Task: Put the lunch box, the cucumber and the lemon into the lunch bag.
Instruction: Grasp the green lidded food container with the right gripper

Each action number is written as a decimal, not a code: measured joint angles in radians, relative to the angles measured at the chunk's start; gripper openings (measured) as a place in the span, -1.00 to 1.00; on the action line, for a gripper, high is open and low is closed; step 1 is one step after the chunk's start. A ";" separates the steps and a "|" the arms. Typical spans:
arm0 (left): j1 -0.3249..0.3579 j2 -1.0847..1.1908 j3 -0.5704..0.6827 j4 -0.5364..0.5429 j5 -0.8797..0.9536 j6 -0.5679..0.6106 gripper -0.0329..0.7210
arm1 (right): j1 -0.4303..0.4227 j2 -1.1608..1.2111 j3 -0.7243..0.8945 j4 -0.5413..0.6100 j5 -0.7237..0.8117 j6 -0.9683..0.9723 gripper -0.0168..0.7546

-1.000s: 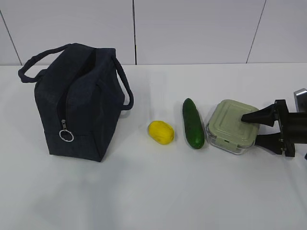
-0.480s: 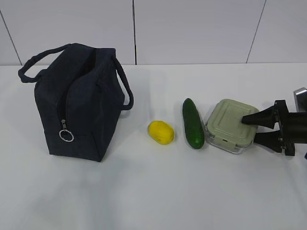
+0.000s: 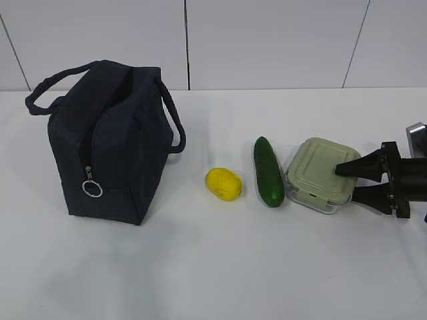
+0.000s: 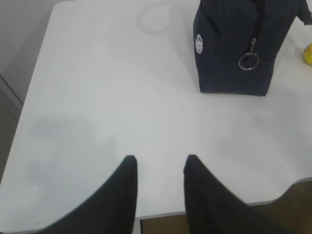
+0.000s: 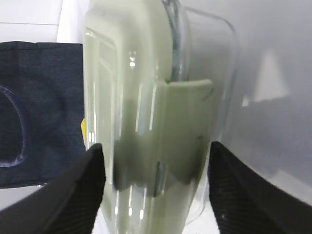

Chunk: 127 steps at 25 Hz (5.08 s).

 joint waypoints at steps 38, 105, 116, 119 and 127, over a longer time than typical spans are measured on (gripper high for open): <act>0.000 0.000 0.000 0.000 0.000 0.000 -0.29 | 0.000 0.000 0.000 -0.009 0.019 -0.011 0.18; 0.000 0.000 0.000 0.000 0.000 0.000 -0.29 | 0.058 0.000 0.000 0.120 -0.068 -0.030 0.21; 0.000 0.000 0.000 0.000 0.000 0.000 -0.29 | 0.058 0.000 0.000 0.103 -0.053 -0.038 0.21; 0.000 0.000 0.000 0.000 0.000 0.000 -0.29 | 0.058 0.000 0.000 0.096 -0.049 -0.038 0.20; 0.000 0.000 0.000 0.000 0.000 0.000 -0.29 | 0.058 0.000 0.000 0.094 -0.043 -0.046 0.09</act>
